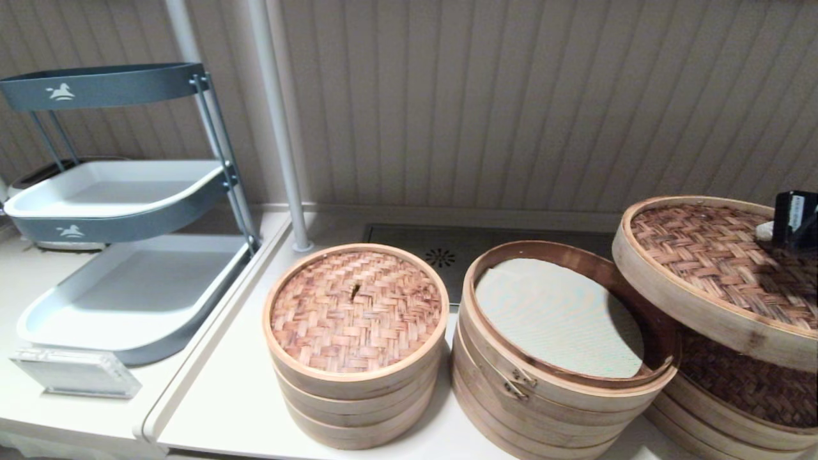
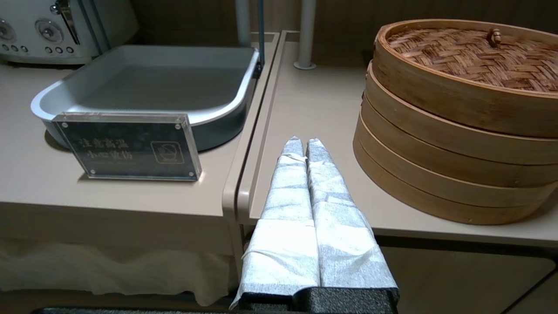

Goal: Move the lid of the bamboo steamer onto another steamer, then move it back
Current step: Put the steamer

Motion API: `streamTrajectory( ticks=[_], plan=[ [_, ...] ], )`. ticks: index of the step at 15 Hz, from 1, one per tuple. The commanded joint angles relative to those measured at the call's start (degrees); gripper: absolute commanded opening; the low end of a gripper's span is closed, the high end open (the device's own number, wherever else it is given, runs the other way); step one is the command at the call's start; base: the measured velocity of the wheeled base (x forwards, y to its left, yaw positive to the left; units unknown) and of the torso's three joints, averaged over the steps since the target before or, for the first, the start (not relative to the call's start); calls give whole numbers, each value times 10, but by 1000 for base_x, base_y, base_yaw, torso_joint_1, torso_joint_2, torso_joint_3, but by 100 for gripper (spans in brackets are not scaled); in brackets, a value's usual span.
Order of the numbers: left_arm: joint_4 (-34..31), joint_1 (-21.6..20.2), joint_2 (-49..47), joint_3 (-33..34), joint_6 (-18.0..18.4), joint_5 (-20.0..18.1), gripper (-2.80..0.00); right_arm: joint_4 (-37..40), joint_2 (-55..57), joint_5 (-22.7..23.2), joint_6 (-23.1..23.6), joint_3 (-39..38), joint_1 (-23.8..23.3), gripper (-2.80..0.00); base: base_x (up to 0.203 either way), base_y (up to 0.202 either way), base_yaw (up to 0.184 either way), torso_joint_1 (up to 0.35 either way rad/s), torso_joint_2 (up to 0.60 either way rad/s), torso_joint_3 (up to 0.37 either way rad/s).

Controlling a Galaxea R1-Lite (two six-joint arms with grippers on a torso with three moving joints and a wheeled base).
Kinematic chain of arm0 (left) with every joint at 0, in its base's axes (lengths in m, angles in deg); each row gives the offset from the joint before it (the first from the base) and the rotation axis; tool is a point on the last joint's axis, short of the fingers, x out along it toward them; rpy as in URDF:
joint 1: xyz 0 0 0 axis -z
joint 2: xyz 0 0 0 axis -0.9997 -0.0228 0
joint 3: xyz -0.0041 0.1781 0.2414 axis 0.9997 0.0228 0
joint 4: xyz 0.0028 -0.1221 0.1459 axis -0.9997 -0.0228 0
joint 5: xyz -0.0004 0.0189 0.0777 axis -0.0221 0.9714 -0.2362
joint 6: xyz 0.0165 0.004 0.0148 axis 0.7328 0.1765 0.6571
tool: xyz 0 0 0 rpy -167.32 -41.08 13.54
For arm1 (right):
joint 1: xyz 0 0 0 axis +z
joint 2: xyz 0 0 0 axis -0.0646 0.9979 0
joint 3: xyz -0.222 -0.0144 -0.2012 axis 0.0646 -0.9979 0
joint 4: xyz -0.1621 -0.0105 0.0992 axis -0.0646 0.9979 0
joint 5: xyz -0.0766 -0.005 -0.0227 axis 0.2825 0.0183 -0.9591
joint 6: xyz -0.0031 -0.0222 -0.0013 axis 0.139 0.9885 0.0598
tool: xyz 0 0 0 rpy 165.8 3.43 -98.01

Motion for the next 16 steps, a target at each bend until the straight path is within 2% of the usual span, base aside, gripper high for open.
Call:
streamTrajectory(
  ticks=[1, 4, 7, 10, 16],
  plan=[
    [0, 0, 1, 14, 0, 0, -280, -1, -4, 36, 13, -2, -81, -280, 0, 0, 0, 0, 0, 0],
    [0, 0, 1, 14, 0, 0, -280, -6, 9, 98, 38, -3, -162, -280, 0, 0, 0, 0, 0, 0],
    [0, -1, 1, 14, 0, 0, -280, -16, 27, 119, 44, -3, -209, -280, 0, 0, 0, 0, 0, 0],
    [0, 0, 1, 14, 0, 0, -280, -62, 33, 127, 44, -27, -227, -280, 0, 0, 0, 0, 0, 0],
    [0, 0, 1, 14, 0, 0, -280, -132, 56, 126, 41, -74, -225, -280, 0, 0, 0, 0, 0, 0]
  ],
)
